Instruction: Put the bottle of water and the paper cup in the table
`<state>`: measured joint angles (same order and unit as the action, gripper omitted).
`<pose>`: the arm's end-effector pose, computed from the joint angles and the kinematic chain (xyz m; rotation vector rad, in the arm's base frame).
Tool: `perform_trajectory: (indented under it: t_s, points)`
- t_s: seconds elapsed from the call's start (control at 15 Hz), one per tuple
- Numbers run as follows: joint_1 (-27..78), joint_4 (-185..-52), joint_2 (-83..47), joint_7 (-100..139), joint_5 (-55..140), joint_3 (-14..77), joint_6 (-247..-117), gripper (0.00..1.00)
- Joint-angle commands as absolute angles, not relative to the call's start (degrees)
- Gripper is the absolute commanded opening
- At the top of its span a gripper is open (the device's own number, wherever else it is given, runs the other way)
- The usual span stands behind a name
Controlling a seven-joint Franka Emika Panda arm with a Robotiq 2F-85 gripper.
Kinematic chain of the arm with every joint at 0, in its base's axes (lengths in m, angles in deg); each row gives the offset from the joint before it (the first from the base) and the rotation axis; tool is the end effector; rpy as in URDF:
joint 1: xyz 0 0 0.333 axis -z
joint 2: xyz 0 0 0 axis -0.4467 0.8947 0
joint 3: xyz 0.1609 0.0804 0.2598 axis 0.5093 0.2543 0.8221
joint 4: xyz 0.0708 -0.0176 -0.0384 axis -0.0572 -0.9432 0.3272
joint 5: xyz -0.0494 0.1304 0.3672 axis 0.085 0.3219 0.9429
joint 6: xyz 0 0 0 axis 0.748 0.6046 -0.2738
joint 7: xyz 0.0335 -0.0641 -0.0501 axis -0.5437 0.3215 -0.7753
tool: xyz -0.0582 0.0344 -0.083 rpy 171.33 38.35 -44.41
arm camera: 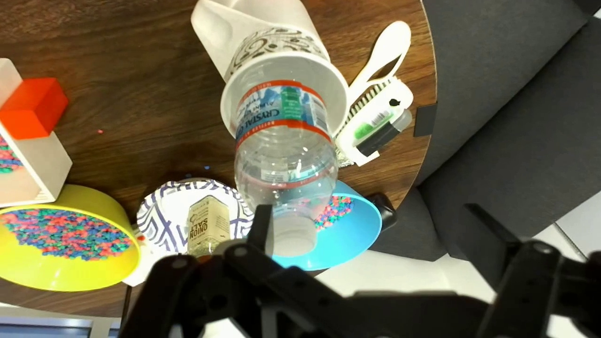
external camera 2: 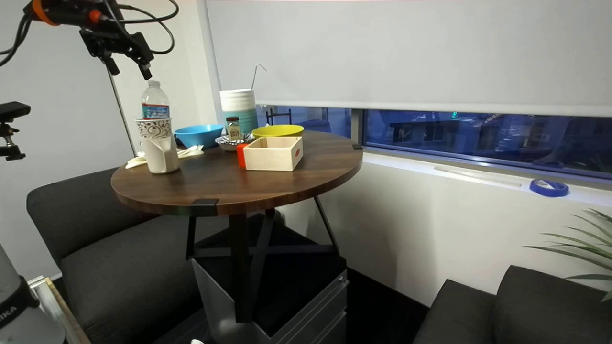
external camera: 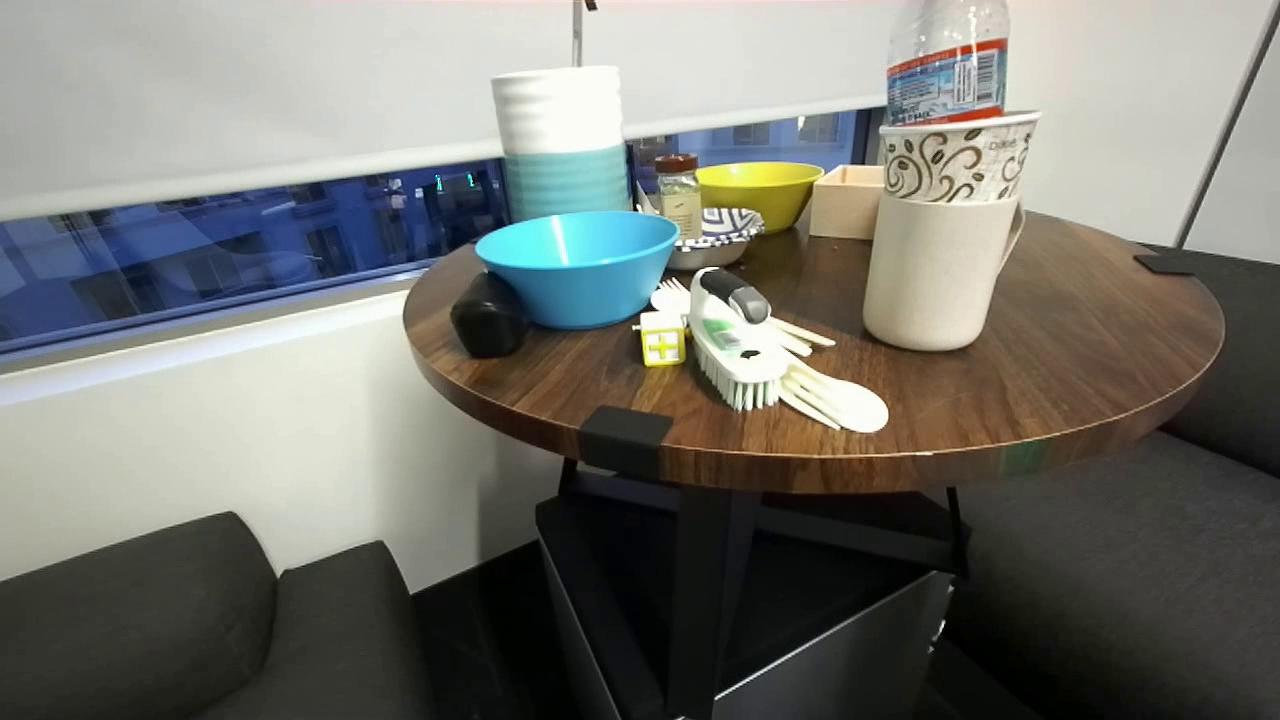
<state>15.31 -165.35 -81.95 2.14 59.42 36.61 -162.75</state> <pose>0.3218 0.0904 0.6117 -2.8144 -0.5427 -0.5789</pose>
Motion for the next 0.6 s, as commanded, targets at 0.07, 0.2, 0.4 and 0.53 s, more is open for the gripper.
perform_trajectory:
  t_s: [0.07, 0.2, 0.4, 0.53]
  points:
    - [16.7, -165.6, -80.3, 4.3, 57.1, 38.2, -164.8, 1.00]
    - [17.3, -165.3, -79.5, 4.8, 56.0, 38.5, -165.1, 1.00]
    - [17.8, -164.8, -78.4, 5.6, 54.0, 38.7, -165.2, 1.00]
    - [17.8, -164.6, -77.8, 5.9, 53.0, 38.9, -165.5, 0.99]
